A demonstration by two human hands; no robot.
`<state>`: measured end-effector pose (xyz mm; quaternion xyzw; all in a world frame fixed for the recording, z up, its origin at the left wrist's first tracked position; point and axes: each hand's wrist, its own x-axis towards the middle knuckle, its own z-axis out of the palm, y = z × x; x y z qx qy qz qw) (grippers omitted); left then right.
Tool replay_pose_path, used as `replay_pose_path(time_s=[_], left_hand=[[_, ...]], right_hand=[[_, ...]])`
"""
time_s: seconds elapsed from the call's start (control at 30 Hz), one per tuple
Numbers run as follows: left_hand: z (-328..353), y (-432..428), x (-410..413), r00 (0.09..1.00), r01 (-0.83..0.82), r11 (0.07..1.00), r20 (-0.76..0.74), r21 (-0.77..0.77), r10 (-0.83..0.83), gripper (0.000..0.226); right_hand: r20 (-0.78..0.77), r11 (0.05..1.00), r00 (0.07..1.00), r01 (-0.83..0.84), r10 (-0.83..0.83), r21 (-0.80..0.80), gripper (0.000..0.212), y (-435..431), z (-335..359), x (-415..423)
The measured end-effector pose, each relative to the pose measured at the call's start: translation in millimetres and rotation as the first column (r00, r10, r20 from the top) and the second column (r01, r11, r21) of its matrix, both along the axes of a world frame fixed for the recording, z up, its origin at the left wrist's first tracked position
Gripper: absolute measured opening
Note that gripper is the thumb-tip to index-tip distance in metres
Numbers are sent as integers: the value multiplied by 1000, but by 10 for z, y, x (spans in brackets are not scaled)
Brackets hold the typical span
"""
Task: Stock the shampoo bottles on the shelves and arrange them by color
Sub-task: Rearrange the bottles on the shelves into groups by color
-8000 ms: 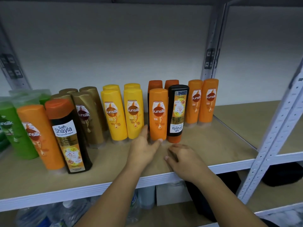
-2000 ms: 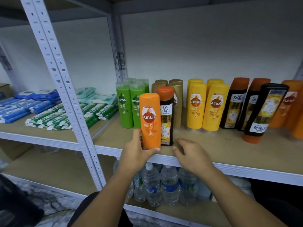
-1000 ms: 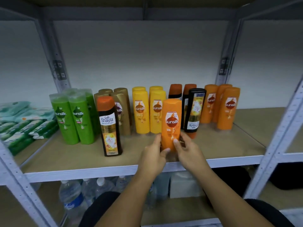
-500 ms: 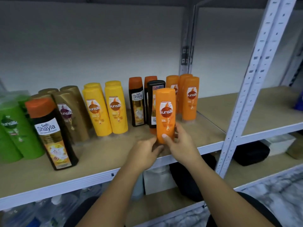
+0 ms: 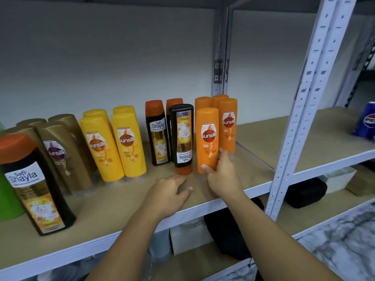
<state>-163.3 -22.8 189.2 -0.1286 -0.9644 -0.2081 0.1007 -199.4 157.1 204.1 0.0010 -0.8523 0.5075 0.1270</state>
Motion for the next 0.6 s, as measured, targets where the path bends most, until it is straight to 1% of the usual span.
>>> replay_pose_path(time_s=[0.07,0.23,0.3,0.43,0.6], left_hand=[[-1,-21,-41,999,-24,1000,-23,1,24,43],[-18,-30,-103,997,-67,998,-45,4,67,41],[-50,-34,-100,995,-80,997,-60,11,81,40],[-76,-31,-64,991,-103,994,-76,34,105,38],[-99,-32,-45,992,-79,996,-92,45,82,37]], right_hand=[[-8,999,999,35,-35,12,69,-13,-15,-94],[-65,984,988,148,-142,100,74,-61,-69,-342],[-85,979,982,176,-168,105,74,-76,-88,-408],[-91,978,975,206,-205,12,73,-109,-95,-477],[-113,976,970,211,-215,-48,59,-130,-99,-518]])
